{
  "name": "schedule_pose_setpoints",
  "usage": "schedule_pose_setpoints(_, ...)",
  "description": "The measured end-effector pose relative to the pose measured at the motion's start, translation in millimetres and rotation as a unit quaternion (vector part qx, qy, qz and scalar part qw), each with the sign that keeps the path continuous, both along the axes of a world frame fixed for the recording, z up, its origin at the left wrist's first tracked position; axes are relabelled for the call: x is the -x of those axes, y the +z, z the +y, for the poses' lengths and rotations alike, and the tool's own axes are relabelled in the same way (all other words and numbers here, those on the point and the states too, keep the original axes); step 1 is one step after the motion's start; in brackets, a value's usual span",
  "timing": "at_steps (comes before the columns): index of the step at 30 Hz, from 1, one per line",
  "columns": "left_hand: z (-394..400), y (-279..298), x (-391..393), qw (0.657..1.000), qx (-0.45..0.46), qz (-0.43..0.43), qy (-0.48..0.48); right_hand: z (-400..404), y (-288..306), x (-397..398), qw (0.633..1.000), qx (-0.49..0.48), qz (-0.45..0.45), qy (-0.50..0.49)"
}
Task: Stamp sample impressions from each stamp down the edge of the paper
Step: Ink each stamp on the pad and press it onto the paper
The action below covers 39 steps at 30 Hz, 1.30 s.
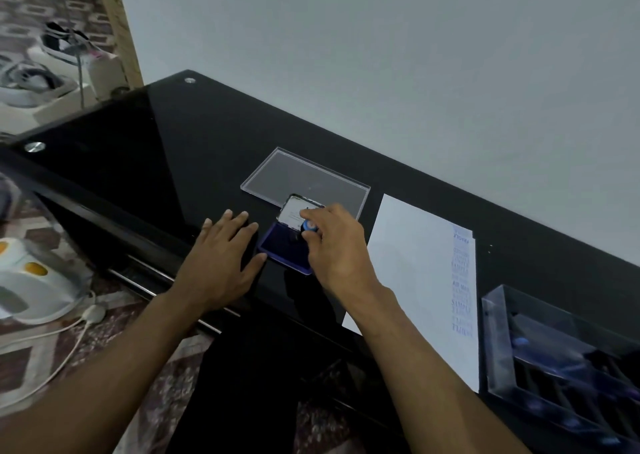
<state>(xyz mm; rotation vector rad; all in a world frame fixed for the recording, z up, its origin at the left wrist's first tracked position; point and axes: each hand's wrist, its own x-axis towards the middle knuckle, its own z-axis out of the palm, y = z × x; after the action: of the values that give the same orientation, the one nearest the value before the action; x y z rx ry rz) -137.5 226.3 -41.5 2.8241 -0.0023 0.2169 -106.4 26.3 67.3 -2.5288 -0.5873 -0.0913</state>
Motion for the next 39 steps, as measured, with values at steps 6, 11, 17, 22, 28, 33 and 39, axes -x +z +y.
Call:
schedule_pose_setpoints(6,0,-5,0,1.000,-0.016,-0.006,0.002,5,-13,-8,1.000,-0.002,0.016,-0.024)
schedule_pose_setpoints(11,-1,-5,0,1.000,-0.011,-0.013,0.000,8,-15,-13,0.999,0.021,0.024,-0.017)
schedule_pose_setpoints(17,-2,-6,2,1.000,-0.010,-0.020,0.004,10,-3,-12,0.998,0.053,0.034,-0.009)
schedule_pose_setpoints(22,-3,-7,1,1.000,-0.013,-0.024,0.007,9,15,-8,0.987,0.141,0.072,0.008)
schedule_pose_setpoints(28,-5,-8,2,0.999,-0.021,-0.031,0.008,8,17,-9,0.988,0.129,0.085,-0.005)
schedule_pose_setpoints(33,-4,-9,2,0.999,-0.019,-0.033,0.009,11,7,-10,0.994,0.098,0.040,-0.018)
schedule_pose_setpoints(39,-5,-10,1,0.999,-0.018,-0.035,0.012,6,13,-9,0.991,0.104,0.081,-0.023)
